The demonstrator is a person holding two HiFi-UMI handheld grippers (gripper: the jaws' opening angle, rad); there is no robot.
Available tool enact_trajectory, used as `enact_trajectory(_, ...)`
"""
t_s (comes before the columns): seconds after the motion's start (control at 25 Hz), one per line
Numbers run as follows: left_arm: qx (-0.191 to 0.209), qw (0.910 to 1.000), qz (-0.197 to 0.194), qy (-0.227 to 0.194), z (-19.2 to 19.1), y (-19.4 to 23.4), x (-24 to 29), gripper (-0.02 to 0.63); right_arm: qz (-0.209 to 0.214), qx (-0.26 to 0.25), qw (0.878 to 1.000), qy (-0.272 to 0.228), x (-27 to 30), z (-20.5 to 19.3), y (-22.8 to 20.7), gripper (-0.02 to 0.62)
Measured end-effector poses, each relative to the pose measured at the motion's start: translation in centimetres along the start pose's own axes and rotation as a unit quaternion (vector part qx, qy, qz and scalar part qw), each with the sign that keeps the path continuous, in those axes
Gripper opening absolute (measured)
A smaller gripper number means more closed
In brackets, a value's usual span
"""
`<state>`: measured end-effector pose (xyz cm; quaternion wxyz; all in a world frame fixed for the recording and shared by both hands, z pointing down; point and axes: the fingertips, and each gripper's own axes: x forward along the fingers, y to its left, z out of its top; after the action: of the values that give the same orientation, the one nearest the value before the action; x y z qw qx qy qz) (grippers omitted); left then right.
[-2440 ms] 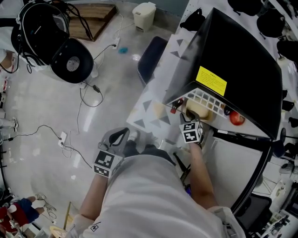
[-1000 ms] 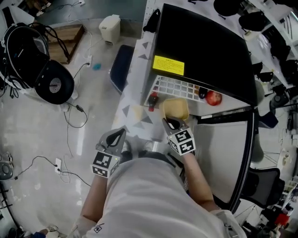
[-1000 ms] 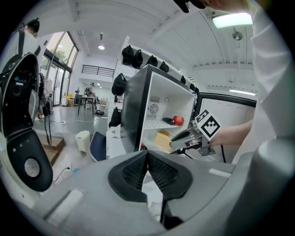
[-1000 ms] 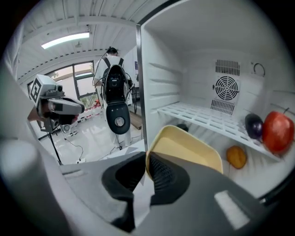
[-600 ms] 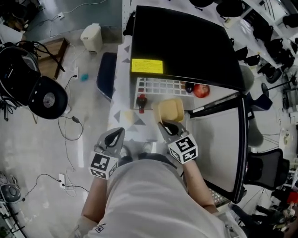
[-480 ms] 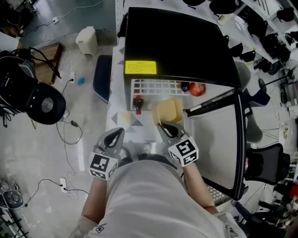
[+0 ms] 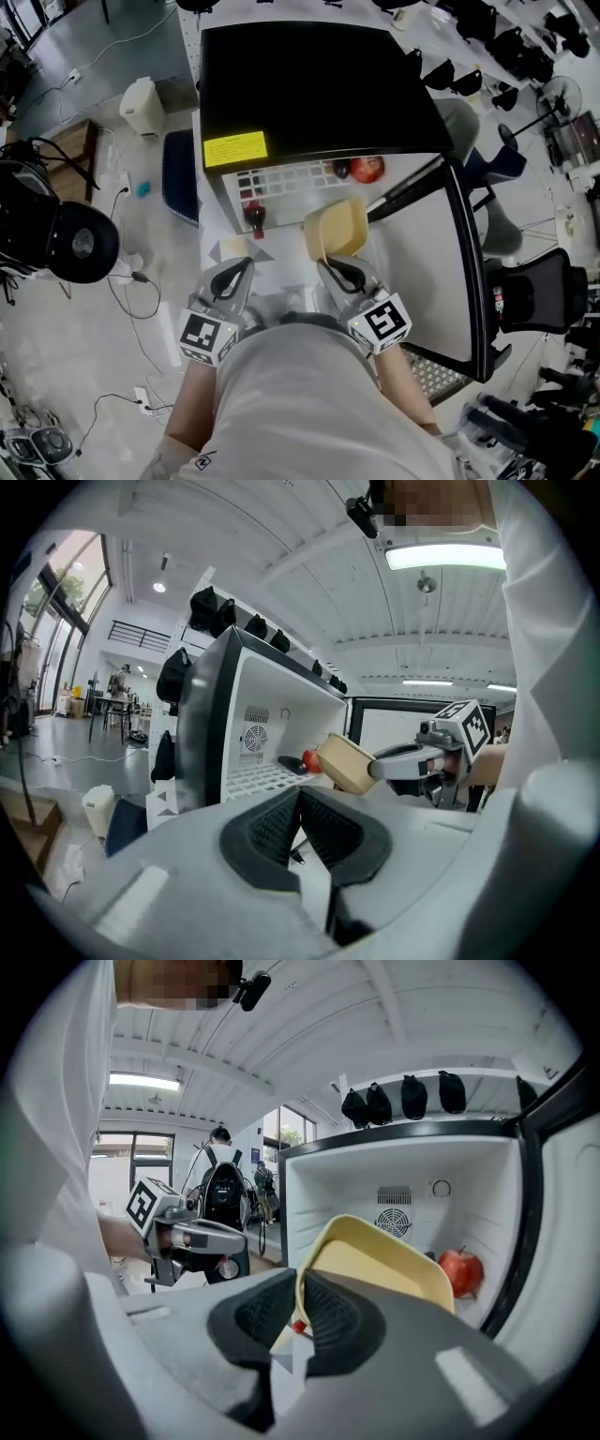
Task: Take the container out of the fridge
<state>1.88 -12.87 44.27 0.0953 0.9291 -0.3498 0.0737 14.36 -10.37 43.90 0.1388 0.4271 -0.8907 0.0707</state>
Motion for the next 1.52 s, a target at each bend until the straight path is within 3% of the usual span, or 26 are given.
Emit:
enact_trajectory(0.36, 0.005, 0.9988, -0.045, -0.019, 1.7, -1.5, 1.9, 0.009, -0.056, -0.008, 0.998, -0.025, -3.1, 0.2, -0.9, 0.028)
enact_trajectory(0.56, 0.011, 0.9977, -0.063, -0.021, 2.0, -2.2, 2.6, 0.009, -0.069, -0.002, 0.995, -0.066, -4.0, 1.8, -0.9, 0.028)
enact_trajectory(0.8, 0.011, 0.9971, -0.072, -0.023, 2.2, -2.5, 2.9, 0.009, -0.086, -0.003, 0.994, -0.069, -4.9, 1.7, -1.2, 0.028)
enact_trajectory(1.52, 0.007, 0.9982, -0.058, -0.016, 1.7, -2.3, 2.8, 0.009, -0.072, -0.013, 0.996, -0.06, -4.1, 1.2, -0.8, 0.028)
